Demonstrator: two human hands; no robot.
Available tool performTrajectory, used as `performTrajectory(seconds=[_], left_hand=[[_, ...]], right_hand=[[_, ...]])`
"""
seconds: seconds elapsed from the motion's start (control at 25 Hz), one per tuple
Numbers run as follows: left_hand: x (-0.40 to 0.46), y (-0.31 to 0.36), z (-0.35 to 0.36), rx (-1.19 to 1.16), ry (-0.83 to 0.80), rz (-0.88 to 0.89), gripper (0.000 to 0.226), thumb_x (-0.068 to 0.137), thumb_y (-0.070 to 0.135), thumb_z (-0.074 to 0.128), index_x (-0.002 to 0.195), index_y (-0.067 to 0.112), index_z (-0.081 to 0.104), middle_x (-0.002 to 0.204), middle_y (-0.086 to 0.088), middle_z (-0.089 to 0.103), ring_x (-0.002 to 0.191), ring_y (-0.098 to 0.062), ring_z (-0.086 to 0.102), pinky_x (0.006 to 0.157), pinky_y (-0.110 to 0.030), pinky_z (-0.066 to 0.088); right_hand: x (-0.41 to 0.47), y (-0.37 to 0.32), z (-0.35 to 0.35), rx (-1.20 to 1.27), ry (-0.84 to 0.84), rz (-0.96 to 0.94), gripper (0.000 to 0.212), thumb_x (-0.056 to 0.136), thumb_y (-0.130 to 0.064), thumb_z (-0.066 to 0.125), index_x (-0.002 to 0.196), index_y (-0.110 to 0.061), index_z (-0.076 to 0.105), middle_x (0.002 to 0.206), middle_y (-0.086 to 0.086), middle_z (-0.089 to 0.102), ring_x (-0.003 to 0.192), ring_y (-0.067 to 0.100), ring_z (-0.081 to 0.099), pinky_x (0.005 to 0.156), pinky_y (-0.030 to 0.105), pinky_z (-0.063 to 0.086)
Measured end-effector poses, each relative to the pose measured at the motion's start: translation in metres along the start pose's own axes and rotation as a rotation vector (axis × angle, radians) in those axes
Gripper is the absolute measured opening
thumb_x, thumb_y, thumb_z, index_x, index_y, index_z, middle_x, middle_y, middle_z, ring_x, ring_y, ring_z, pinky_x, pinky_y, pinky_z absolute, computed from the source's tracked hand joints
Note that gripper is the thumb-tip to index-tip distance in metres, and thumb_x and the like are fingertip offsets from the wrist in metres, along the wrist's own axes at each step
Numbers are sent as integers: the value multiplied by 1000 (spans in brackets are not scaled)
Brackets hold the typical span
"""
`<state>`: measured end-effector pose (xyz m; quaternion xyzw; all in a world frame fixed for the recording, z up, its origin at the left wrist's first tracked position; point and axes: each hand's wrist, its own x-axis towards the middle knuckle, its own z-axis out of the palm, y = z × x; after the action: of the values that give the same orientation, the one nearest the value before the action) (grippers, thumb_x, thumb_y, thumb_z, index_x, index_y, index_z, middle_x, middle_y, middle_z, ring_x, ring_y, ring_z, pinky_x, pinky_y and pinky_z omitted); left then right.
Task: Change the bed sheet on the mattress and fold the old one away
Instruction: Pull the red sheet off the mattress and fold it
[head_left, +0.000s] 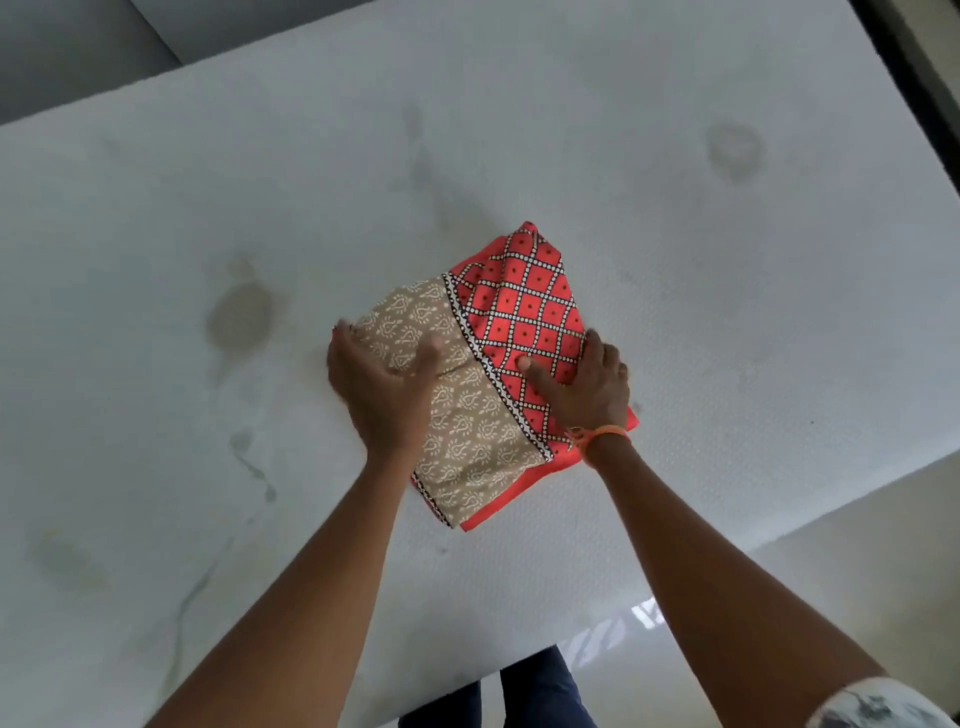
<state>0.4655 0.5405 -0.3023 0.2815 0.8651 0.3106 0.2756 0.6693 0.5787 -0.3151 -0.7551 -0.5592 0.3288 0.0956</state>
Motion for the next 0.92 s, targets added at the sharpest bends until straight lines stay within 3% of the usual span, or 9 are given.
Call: performTrajectory(seconds=[0.08, 0.2, 0.32, 0.4, 0.52, 0.68, 0.76, 0.92], left_hand=[[-33, -11, -16, -388, -101, -334, 109, 59, 63, 86, 144, 9, 43, 145, -13, 49, 135, -27, 46, 112, -48, 38], [-59, -19, -40, -654, -522, -616, 66, 62, 32, 92, 121, 14, 67, 114, -6, 73, 108, -27, 69, 98, -48, 52], [-70, -6, -79, -766, -598, -773, 81, 51, 24, 98, 123, 8, 64, 113, -15, 72, 103, -37, 70, 99, -56, 49], [-89, 11, -113, -795, -561, -734, 86, 46, 24, 98, 123, 8, 63, 113, -16, 72, 102, -38, 70, 98, -56, 50], [-136, 41, -172, -801, -527, -591, 76, 53, 20, 95, 122, 8, 64, 112, -14, 73, 100, -35, 71, 94, -54, 53], [-205, 80, -254, -814, -500, -296, 56, 68, 11, 86, 119, 11, 64, 112, -10, 73, 99, -29, 72, 82, -40, 58], [-233, 97, -284, -815, -532, -168, 64, 65, 15, 87, 123, 14, 61, 116, -9, 72, 104, -28, 70, 84, -39, 57], [-277, 125, -321, -840, -598, -10, 81, 58, 35, 90, 129, 13, 58, 123, -10, 69, 111, -31, 67, 97, -46, 52]], right_hand=[[5, -5, -18, 296, -180, 119, 84, 65, -66, 76, 129, -17, 50, 118, -1, 59, 100, 16, 59, 85, 34, 51], [7, -3, -50, 773, -582, 412, 67, 69, -40, 84, 125, -14, 59, 120, 13, 67, 102, 31, 69, 92, 50, 53], [-23, -22, -84, 891, -834, 431, 50, 84, -24, 73, 129, -10, 56, 124, 17, 65, 113, 37, 62, 100, 56, 46], [-53, -33, -103, 956, -875, 414, 49, 87, -20, 69, 132, -9, 53, 126, 19, 63, 115, 38, 61, 102, 56, 44], [-99, -45, -135, 1001, -896, 384, 56, 87, -20, 69, 138, -7, 47, 130, 21, 59, 117, 40, 59, 102, 58, 43], [-158, -70, -203, 1078, -1015, 156, 48, 83, -9, 61, 130, -4, 55, 126, 24, 61, 109, 41, 63, 91, 54, 52], [-184, -81, -239, 1095, -1032, 15, 51, 76, -5, 64, 126, -5, 58, 124, 23, 62, 107, 41, 64, 86, 52, 54], [-231, -85, -296, 1032, -970, -178, 69, 69, -7, 69, 135, -4, 50, 129, 24, 59, 111, 42, 60, 90, 53, 51]])
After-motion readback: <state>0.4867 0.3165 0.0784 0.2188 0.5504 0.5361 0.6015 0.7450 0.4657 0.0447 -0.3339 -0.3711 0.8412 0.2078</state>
